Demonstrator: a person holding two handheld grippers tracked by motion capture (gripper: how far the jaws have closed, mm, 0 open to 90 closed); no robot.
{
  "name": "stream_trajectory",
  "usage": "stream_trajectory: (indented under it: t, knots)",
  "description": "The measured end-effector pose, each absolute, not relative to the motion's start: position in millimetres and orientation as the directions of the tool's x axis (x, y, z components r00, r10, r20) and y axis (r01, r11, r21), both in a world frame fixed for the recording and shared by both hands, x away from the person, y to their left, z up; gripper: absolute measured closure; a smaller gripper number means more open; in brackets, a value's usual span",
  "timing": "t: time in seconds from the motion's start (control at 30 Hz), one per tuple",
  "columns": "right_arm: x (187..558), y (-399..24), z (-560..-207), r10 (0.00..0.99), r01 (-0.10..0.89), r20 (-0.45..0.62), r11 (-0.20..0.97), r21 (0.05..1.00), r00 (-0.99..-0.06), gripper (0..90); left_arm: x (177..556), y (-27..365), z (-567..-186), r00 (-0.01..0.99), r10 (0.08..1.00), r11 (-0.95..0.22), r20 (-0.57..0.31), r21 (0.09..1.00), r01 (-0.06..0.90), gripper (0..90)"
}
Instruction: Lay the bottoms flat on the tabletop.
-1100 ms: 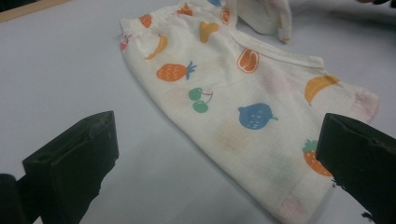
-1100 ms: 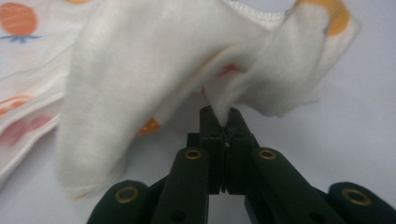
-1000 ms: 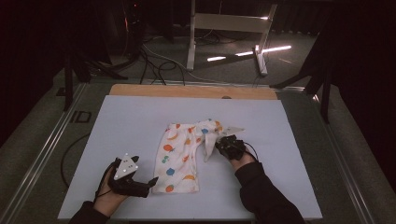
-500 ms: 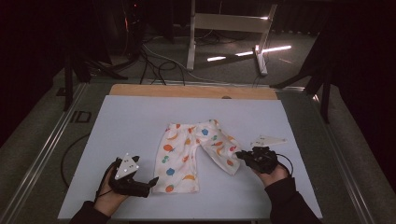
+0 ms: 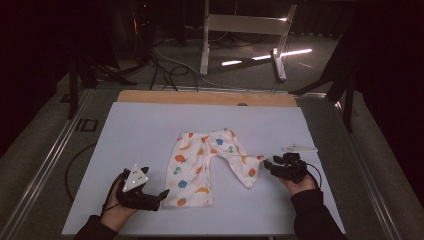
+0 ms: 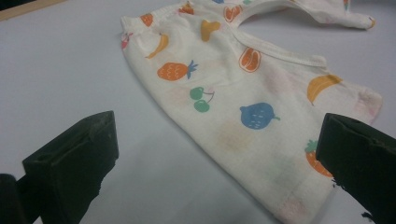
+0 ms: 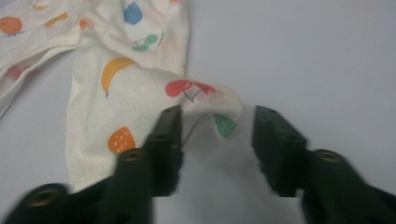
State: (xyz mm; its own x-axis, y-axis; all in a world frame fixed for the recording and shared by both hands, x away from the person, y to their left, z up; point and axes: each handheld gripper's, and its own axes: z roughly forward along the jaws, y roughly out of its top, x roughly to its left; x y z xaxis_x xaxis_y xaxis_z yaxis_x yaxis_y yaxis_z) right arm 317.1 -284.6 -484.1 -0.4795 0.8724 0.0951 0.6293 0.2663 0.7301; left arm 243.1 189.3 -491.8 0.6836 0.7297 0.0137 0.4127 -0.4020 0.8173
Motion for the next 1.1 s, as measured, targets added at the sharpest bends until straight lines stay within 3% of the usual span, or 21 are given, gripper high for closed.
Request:
stream_trajectory:
  t: [0.23, 0.6, 1.0, 1.1]
  knots:
    - [312.0, -282.6, -474.3, 0.841, 0.567, 0.115, 0.249, 0.785, -0.528, 16.3, 243.2, 189.6, -491.4, 0.683, 0.73, -0.402, 0.014, 0.818, 0.412, 0.2]
    - [289.3, -264.7, -452.2, 0.759, 0.45, 0.085, 0.288, 0.845, -0.646, 15.9, 242.4, 190.8, -489.6, 0.681, 0.732, -0.394, 0.012, 0.823, 0.409, 0.2]
    - [260.0, -247.4, -457.2, 0.626, 0.379, 0.081, 0.36, 0.853, -0.775, 10.4, 242.3, 191.4, -489.2, 0.68, 0.733, -0.387, 0.007, 0.827, 0.408, 0.2]
    - [255.2, -244.6, -468.0, 0.617, 0.384, 0.066, 0.398, 0.833, -0.784, 16.7, 242.0, 191.2, -488.7, 0.682, 0.731, -0.389, 0.01, 0.827, 0.405, 0.2]
